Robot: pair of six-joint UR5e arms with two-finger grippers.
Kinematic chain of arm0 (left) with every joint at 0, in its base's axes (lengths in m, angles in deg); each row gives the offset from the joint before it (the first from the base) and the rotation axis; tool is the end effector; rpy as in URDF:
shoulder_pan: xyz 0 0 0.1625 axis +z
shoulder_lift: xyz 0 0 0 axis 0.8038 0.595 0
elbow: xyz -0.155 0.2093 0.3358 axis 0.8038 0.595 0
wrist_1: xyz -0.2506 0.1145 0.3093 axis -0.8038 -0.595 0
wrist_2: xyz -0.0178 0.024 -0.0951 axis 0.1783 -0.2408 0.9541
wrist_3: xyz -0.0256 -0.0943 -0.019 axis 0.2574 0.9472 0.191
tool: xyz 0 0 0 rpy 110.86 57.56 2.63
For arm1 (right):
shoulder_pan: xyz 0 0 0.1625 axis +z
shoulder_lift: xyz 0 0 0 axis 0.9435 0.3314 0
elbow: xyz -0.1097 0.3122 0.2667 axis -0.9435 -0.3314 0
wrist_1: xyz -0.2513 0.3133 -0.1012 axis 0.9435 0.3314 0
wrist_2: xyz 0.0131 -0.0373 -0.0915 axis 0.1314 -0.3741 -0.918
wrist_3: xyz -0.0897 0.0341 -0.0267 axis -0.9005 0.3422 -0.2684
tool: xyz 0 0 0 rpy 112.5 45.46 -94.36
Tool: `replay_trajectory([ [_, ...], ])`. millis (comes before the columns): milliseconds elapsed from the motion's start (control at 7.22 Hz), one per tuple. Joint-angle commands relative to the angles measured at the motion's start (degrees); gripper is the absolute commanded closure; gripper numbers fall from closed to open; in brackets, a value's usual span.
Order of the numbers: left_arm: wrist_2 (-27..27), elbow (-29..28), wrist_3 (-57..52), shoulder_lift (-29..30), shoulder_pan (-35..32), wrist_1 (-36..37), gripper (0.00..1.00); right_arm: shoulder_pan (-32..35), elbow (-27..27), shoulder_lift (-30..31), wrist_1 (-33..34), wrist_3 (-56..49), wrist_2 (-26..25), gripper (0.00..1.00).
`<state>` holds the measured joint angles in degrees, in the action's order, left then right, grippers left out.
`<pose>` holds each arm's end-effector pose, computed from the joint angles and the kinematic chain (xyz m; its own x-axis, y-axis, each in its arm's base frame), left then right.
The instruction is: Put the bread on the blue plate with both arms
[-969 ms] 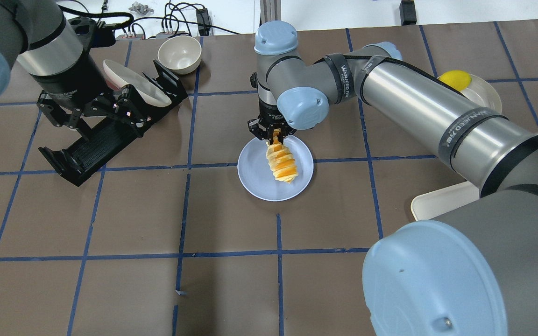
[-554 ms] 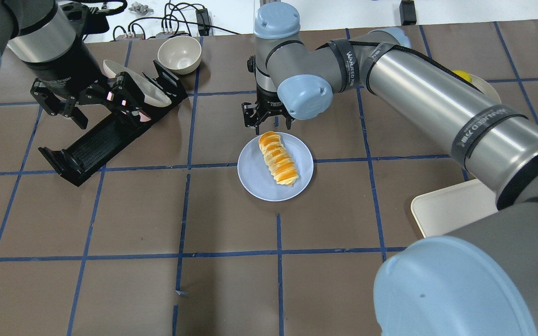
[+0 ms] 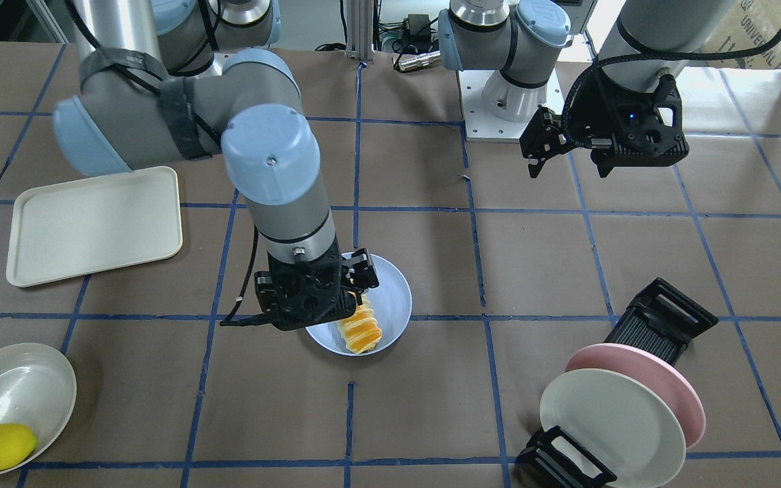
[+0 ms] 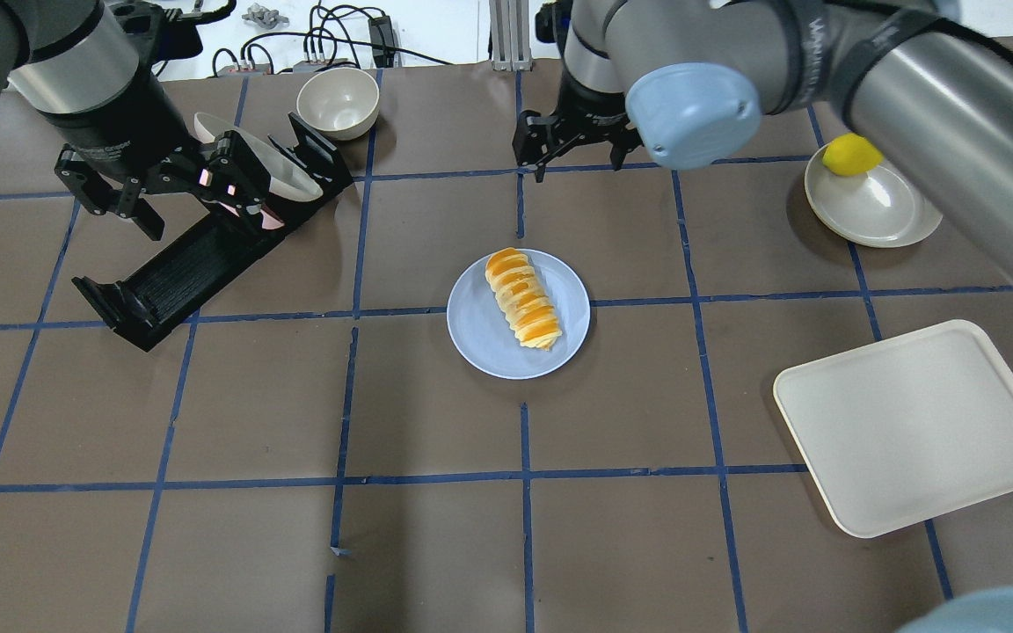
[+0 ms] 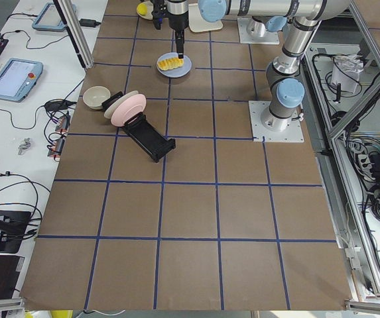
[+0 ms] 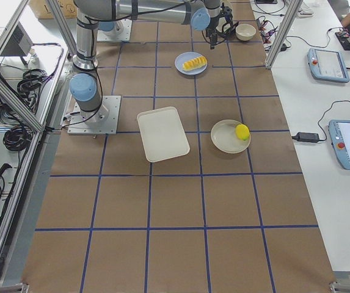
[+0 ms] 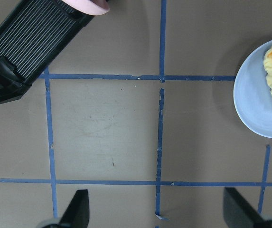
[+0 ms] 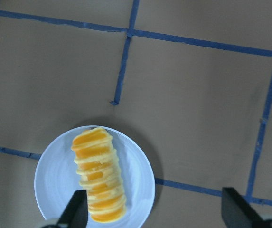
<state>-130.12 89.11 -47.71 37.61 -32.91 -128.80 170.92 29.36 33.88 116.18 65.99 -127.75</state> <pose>-0.1018 -0.4925 0.4912 -0.9996 -0.0271 -0.0071 -0.0275 0.9983 0.0519 0.2506 -0.5880 0.4116 -0.9804 -0.1776 -0.0851 -0.1662 0.9779 -0.1269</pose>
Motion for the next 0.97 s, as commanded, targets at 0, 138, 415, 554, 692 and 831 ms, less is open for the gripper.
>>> replay_trajectory([
  [0,-0.8,-0.2,0.09,0.09,0.0,-0.13,0.0,-6.99,5.65,10.62,-5.55,-10.13,-0.45,0.0],
  [138,-0.89,-0.28,0.78,-0.25,0.0,-0.39,0.0,-10.68,10.21,16.58,-5.64,-10.9,-0.02,0.0],
  [415,-2.81,-0.98,0.88,-0.26,0.0,-1.53,0.0,-12.73,21.45,24.62,-4.16,-10.73,2.26,0.0],
  [554,-2.48,-2.73,0.88,0.44,0.0,-3.8,0.0,-12.82,25.42,25.86,0.03,-10.47,4.62,0.0],
  [692,-2.13,-3.36,0.97,0.88,0.0,-3.91,0.0,-12.39,26.94,27.61,0.94,-10.12,4.65,0.0],
  [831,-2.04,-3.27,1.32,1.06,-0.17,-4.17,0.0,-12.47,26.34,27.72,1.04,-10.03,4.12,0.0],
])
